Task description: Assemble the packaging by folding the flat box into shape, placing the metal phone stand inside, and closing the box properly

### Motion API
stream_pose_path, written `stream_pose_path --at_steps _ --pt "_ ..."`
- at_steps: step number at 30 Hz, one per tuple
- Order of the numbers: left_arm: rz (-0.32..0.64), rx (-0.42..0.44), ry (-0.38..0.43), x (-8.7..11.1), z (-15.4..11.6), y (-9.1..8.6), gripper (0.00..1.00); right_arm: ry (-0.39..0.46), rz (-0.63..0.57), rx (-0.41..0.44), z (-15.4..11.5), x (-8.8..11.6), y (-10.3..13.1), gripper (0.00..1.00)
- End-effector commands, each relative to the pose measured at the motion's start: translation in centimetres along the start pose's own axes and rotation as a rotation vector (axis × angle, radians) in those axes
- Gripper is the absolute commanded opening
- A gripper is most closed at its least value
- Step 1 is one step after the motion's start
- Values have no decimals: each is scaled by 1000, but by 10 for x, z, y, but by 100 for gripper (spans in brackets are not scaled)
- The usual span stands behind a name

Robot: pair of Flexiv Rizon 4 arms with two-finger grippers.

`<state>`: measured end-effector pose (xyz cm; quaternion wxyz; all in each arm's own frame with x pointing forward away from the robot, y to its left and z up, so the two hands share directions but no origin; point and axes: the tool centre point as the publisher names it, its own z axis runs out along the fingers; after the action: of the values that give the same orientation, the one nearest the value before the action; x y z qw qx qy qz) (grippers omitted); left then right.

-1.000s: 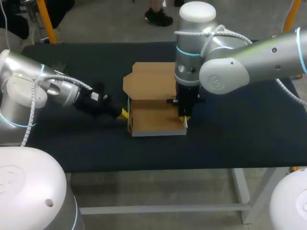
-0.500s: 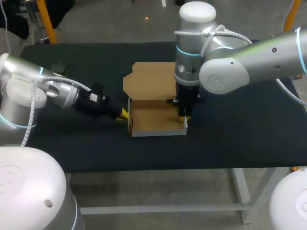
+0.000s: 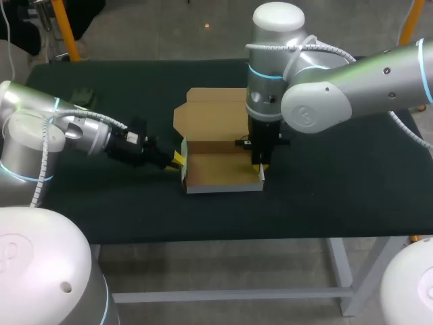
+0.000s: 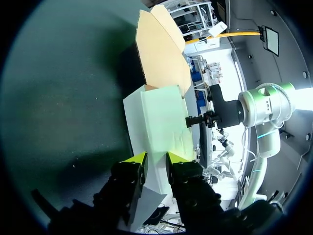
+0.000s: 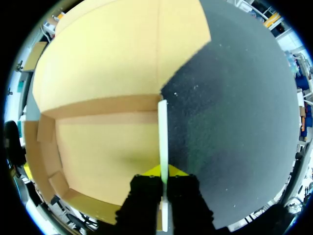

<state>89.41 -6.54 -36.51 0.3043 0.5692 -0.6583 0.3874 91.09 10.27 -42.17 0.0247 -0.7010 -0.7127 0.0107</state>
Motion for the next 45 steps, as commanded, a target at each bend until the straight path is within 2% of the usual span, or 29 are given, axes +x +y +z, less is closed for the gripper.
stream_pose_path --at_steps 1,7,13,23,29,45 --pt "9 -13 -34 8 7 -3 31 -3 -1 7 2 1 2 0" --pt "18 -12 -98 12 13 -1 36 -3 -1 7 2 1 2 0" --pt "14 -7 -149 13 14 0 37 -3 -1 7 2 1 2 0" --pt "17 -5 -325 12 19 5 40 -3 -1 7 2 1 2 0" --pt "20 -14 -401 10 22 7 42 -3 -1 7 2 1 2 0" --pt "29 -49 -614 3 29 0 43 -3 -1 7 2 1 2 0"
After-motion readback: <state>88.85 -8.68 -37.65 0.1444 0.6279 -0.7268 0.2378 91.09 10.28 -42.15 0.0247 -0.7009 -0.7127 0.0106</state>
